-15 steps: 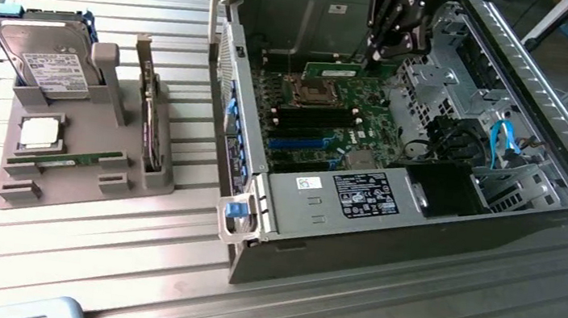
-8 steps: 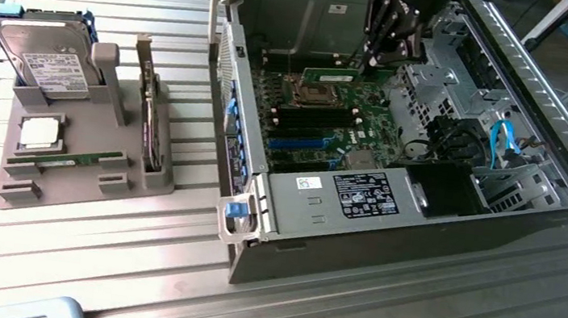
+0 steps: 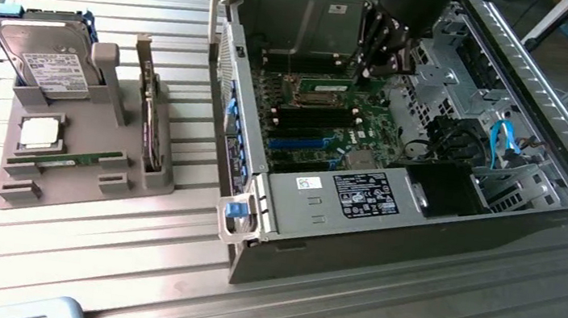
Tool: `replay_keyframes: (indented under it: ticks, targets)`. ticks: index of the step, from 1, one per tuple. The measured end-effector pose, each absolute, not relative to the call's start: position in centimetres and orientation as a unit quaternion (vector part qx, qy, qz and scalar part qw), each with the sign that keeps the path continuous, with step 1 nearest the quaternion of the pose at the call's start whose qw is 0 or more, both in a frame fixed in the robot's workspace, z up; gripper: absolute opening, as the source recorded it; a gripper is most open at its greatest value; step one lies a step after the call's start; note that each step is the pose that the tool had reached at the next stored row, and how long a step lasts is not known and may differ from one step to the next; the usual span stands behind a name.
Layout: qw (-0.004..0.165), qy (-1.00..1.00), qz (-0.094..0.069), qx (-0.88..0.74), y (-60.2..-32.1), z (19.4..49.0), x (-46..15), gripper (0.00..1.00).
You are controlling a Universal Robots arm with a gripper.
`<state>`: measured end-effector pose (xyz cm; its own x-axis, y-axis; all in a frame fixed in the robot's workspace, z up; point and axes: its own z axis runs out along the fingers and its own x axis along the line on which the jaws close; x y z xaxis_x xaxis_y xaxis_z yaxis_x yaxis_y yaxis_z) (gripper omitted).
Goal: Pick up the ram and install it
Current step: 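Insert the ram into the slot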
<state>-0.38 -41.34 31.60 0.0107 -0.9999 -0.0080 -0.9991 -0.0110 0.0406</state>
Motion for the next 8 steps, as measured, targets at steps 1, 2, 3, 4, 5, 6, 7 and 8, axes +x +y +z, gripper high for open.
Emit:
replay_keyframes:
  ticks: [1,2,3,4,5,6,7,8]
  targets:
    - [0.012,-0.703,-0.017,0.711,-41.3,31.4,-0.4,0.12]
    - [0.011,-0.704,-0.017,0.710,-41.3,31.2,-0.4,0.12]
    - [0.011,-0.704,-0.018,0.710,-41.3,30.8,-0.4,0.12]
    - [0.010,-0.704,-0.018,0.710,-41.3,30.5,-0.4,0.12]
    - [0.010,-0.704,-0.018,0.710,-41.3,30.3,-0.4,0.12]
    - [0.010,-0.705,-0.019,0.709,-41.3,30.0,-0.4,0.12]
    - [0.009,-0.705,-0.019,0.709,-41.3,29.7,-0.4,0.12]
    - [0.009,-0.705,-0.019,0.709,-41.3,29.3,-0.4,0.12]
